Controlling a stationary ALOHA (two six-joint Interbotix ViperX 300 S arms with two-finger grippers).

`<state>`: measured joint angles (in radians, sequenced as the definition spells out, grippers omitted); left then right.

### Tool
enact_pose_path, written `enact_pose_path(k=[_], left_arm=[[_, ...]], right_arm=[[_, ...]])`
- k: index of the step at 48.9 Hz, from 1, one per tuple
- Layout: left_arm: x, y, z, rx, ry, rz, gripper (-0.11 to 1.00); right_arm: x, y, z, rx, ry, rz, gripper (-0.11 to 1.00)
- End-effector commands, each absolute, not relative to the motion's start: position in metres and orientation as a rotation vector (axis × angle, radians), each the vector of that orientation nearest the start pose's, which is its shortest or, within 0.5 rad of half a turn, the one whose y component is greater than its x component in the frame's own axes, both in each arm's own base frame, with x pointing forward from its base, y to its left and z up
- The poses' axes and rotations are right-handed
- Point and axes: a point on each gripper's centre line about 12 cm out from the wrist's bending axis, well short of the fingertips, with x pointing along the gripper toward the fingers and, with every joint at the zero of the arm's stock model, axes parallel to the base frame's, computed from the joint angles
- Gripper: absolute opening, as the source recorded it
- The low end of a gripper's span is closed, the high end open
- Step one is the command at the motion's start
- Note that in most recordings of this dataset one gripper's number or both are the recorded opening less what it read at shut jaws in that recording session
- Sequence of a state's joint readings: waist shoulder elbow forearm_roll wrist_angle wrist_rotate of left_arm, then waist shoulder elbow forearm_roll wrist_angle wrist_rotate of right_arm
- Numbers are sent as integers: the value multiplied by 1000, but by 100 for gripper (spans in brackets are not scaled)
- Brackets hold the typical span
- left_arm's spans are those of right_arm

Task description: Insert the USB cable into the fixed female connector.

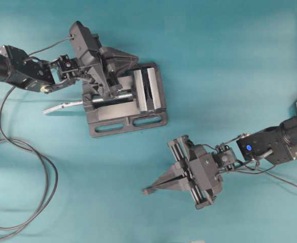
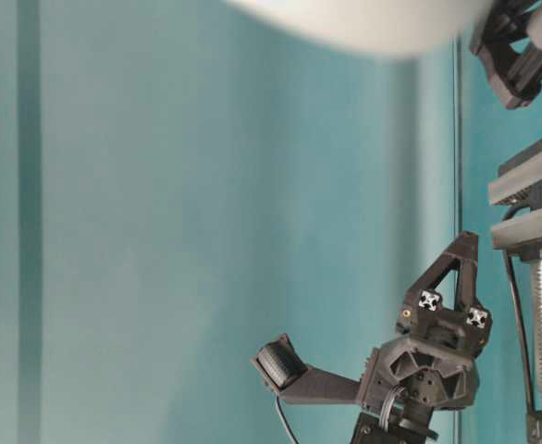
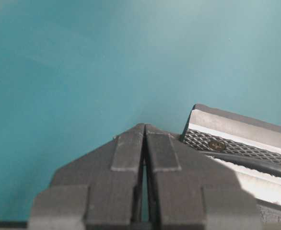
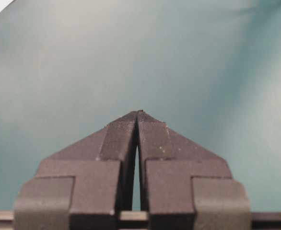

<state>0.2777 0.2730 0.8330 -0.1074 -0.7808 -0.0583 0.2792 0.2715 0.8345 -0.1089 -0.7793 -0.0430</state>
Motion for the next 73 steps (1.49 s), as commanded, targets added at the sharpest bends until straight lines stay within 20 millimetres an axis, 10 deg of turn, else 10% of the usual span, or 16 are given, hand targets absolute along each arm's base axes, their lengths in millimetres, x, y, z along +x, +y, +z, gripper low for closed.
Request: enact_pose_path(k=[1, 21, 31, 39, 47, 73], left_arm=[[374, 106, 113, -135, 252, 329, 4], [349, 81, 138, -186, 381, 281, 9], [340, 56, 152, -180, 378, 217, 64], [332, 12, 157, -168, 391, 94, 99], [326, -15, 171, -158, 353, 8, 100], [263, -12, 192, -170, 184, -3, 100]], right_arm=[[370, 119, 102, -152, 275, 381, -1], [370, 120, 103, -74, 288, 367, -1], [369, 119, 100, -22, 305, 357, 2], [369, 118, 100, -23, 313, 354, 35], [374, 119, 90, -35, 385, 344, 67], [379, 123, 72, -25, 439, 329, 64]])
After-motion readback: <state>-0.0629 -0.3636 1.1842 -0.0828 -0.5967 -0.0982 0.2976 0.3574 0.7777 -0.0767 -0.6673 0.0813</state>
